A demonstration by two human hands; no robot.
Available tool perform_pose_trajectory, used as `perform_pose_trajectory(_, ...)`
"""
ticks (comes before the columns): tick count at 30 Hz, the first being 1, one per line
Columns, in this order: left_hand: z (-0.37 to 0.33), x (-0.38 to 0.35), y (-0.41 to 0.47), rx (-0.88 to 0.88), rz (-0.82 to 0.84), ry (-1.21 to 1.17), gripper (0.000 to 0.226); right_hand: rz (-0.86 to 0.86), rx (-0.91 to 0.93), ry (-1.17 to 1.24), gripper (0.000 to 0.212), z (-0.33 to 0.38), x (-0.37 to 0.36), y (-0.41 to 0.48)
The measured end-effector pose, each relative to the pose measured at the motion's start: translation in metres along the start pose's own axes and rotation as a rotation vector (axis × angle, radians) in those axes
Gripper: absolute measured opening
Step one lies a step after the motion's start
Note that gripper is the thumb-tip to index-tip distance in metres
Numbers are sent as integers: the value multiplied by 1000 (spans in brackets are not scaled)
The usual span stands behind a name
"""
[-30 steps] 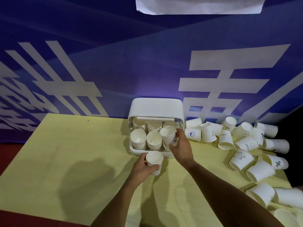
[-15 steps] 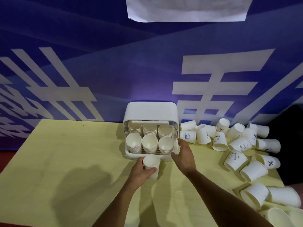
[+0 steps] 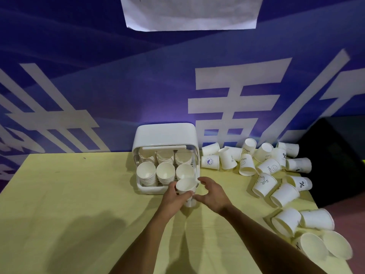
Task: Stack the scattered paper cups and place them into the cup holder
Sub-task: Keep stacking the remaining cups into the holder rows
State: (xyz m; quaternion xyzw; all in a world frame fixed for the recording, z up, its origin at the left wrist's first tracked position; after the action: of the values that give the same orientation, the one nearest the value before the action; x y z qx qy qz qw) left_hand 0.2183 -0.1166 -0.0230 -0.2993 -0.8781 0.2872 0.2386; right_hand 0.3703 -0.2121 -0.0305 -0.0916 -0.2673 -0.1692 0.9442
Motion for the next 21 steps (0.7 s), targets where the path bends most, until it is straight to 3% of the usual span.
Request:
perform_pose_trajectory(5,-9,-9,1,-16,11,13,68,31,-22,48,72,-6,3,-3)
perform_pose_trajectory(11,-14,-13,-1,-45,54,26,61,13,-13,76,66,-4,7,-6)
perform_pose_trajectory(15,-10,-8,-5,10,86,63,35,-108,-15,135,67,-1,19,2)
perform_pose_trajectory(21,2,1,-2,30,34,124,32,-241,33,116,69,20,23,26)
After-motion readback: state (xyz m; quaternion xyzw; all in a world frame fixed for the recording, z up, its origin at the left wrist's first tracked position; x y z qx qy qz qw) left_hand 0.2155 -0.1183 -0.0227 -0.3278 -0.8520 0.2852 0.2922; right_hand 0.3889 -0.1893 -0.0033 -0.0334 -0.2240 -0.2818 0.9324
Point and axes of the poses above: each hand's wrist, its own y-axis towards the middle knuckle, its own x-axis out of the back of the hand, z = x × y, the point moved 2 cm from there along y, towards the middle knuckle, and after that the axes turned 12 degrees about x, right-handed, at the moved point
